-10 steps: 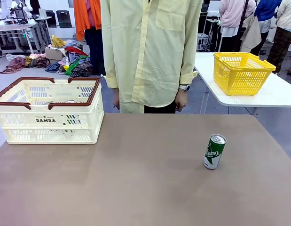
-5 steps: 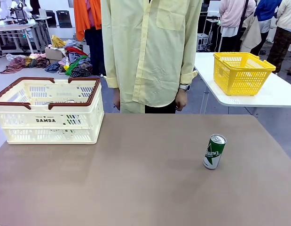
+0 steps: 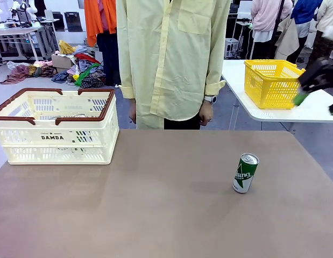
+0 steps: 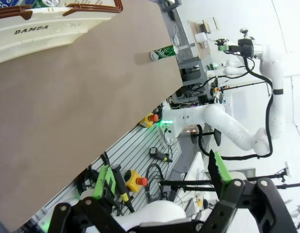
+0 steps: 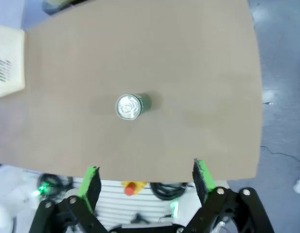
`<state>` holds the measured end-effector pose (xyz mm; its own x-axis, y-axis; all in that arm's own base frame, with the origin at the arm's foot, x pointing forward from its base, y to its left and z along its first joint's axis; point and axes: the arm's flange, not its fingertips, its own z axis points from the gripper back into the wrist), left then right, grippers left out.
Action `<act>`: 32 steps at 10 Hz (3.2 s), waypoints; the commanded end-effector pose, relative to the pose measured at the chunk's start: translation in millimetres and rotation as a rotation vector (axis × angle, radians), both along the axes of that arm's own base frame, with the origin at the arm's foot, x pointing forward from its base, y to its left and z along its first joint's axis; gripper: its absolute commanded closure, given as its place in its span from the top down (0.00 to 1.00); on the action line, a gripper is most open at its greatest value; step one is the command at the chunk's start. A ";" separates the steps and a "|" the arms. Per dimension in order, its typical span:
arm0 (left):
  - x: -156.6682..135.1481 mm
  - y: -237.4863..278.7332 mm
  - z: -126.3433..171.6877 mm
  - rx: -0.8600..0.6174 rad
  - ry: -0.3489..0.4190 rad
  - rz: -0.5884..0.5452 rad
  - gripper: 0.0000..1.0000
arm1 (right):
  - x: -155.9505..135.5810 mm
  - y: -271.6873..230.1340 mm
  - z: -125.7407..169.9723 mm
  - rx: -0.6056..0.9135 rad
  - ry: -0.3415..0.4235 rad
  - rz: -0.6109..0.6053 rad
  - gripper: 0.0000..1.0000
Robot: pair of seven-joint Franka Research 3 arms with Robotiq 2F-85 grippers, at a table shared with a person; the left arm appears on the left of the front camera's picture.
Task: Place the drinks into the Shopping basket.
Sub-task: Pick up one drink and place it into the Shopping basket.
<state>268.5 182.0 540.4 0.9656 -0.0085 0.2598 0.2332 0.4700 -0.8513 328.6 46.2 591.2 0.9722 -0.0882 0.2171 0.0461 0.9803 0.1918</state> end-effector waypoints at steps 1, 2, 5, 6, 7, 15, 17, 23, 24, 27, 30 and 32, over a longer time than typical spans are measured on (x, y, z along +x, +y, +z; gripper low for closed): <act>-1.4 -1.6 3.4 -0.018 0.003 0.007 1.00 | 29.4 8.0 -16.3 -0.080 0.000 -0.013 1.00; -1.4 -1.6 3.4 -0.018 0.003 0.007 1.00 | 28.6 16.2 -29.4 -0.041 -0.017 -0.036 1.00; -1.4 -1.6 3.4 -0.018 0.003 0.007 1.00 | 28.7 24.7 -27.6 -0.068 0.013 0.025 1.00; -1.4 -1.6 3.4 -0.018 0.003 0.007 1.00 | 28.7 24.7 -27.6 -0.068 0.013 0.025 1.00; -1.4 -1.6 3.4 -0.018 0.003 0.007 1.00 | 30.9 24.1 -36.0 -0.045 0.000 0.028 1.00; -1.4 -1.6 3.4 -0.018 0.003 0.007 1.00 | 58.6 89.2 -194.1 -0.076 0.067 -0.021 1.00; -1.4 -1.6 3.4 -0.018 0.003 0.007 1.00 | 62.0 95.1 -215.6 -0.058 0.064 -0.018 1.00; -1.4 -1.6 3.4 -0.018 0.003 0.007 1.00 | 69.7 102.6 -228.9 -0.111 0.121 -0.030 1.00; -1.4 -1.6 3.4 -0.018 0.003 0.007 1.00 | 69.6 103.5 -230.6 -0.129 0.125 -0.037 1.00; -1.4 -1.6 3.4 -0.018 0.003 0.007 1.00 | 64.9 109.1 -235.5 -0.161 0.130 -0.005 0.43; -1.4 -1.6 3.4 -0.018 0.003 0.007 1.00 | 64.0 106.0 -235.4 -0.139 0.151 0.005 0.00; -1.4 -1.6 3.4 -0.018 0.003 0.007 1.00 | 63.7 104.6 -234.8 -0.136 0.156 0.005 0.00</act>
<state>268.3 182.4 540.3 0.9657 -0.0073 0.2595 0.2324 0.4701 -0.8515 391.5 144.9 357.9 0.9935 -0.0616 0.0962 0.0567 0.9970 0.0535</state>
